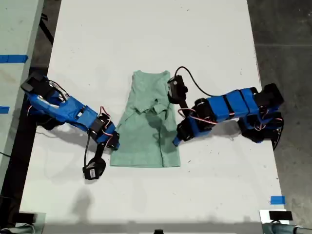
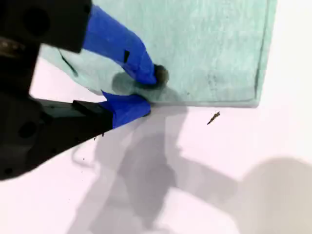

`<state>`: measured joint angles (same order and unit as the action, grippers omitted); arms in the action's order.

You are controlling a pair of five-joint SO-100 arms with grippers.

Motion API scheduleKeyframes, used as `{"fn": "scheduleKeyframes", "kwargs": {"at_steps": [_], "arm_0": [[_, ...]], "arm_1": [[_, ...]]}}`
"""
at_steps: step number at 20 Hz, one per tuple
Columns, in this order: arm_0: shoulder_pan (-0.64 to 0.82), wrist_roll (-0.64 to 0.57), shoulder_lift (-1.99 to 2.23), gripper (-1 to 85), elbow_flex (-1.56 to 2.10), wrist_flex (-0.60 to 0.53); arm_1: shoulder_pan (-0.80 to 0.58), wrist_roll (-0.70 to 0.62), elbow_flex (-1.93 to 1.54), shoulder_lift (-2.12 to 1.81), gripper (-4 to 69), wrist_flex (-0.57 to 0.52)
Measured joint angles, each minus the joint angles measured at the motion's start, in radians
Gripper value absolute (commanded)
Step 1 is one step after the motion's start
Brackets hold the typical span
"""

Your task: Fold tshirt

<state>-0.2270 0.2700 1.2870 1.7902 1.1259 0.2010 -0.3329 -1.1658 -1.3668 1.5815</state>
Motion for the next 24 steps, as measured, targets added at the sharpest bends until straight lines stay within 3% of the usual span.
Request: {"fn": "scheduleKeyframes", "kwargs": {"at_steps": [10,15,17,24], "arm_0": [[0.0,0.031,0.044,0.0,0.074,-0.043],[0.0,0.043,0.213,1.8,0.107,0.038],[0.002,0.046,0.35,26.4,0.107,0.114],[-0.002,0.058,0.483,30.2,0.107,0.19]], "arm_1": [[0.0,0.0,-0.011,0.0,22.1,-0.006],[0.0,0.0,-0.025,0.0,22.1,-0.028],[0.0,0.0,-0.025,0.0,22.1,-0.035],[0.0,-0.005,-0.025,0.0,22.1,-0.054]]}}
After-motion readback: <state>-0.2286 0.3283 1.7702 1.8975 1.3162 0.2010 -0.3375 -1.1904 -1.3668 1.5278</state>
